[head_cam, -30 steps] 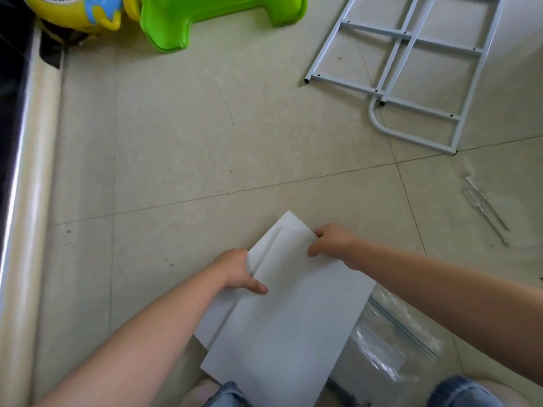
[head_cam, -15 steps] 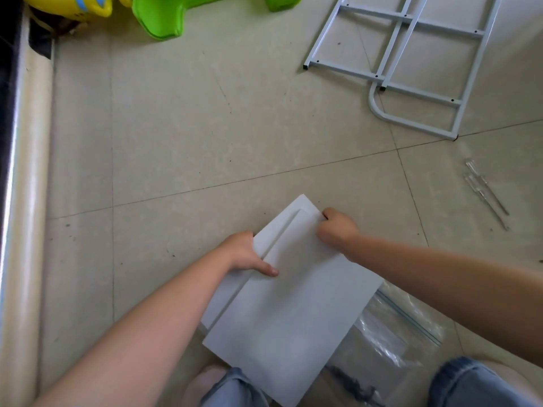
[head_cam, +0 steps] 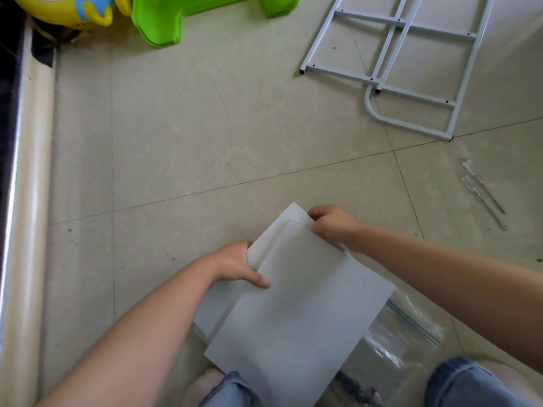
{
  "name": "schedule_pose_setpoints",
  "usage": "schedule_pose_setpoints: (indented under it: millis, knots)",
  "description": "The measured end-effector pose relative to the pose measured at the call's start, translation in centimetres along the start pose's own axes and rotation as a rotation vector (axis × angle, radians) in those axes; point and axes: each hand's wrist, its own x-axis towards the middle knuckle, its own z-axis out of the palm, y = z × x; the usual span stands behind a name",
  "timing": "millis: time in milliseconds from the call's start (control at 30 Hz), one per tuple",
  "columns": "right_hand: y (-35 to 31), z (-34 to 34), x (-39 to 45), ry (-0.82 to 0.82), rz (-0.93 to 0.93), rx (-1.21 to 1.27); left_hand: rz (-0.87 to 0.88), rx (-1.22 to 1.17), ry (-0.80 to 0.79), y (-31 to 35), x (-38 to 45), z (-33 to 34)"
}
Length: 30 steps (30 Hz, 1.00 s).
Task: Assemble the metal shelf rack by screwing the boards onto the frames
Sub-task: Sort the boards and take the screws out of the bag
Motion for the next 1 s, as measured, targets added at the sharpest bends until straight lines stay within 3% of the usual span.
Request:
schedule_pose_setpoints:
  millis: [133,333,433,533,600,667,733,767,833,1000]
  knots:
    - [0.4,-3.6,-0.1,-0.177,0.1,0.077,0.034,0.004,0.015,1.6,-0.4,0.5]
    - [0.3,-6.3,-0.6,-0.128,0.063,0.248,0.162,-0.115,0.092,4.4,-0.6,-1.0]
    - [-0.7,-8.2,-0.9,-0.008,-0.038,-0.002,0.235,-0.151,0.173,5.3,-1.1,-3.0]
    - [-0.6,-10.7,-0.7,0.289,-0.142,-0.378,0.329,-0.302,0.308,6.2,-2.2,-5.6]
    - [-0.7,-11.6,-0.6,0.407,-0.136,-0.049,0.424,-0.402,0.398,7.3,-3.0,-7.0]
    - [-1.9,-11.4,-0.7,0.258,-0.109,0.483,0.516,-0.464,0.505,8.8,-3.3,-7.7]
    - [-3.8,-11.1,-0.7,0.099,-0.23,0.858,0.596,-0.465,0.605,10.6,-3.5,-7.8]
    - [-5.1,-11.3,-1.0,0.111,-0.321,0.983,0.636,-0.447,0.645,11.4,-3.5,-7.7]
    - [-7.5,-11.9,-2.0,0.24,-0.443,1.104,0.692,-0.399,0.726,12.7,-3.4,-7.4]
    - [-10.6,-11.9,-4.0,0.506,-0.482,0.882,0.647,-0.4,0.981,14.5,-2.9,-7.6]
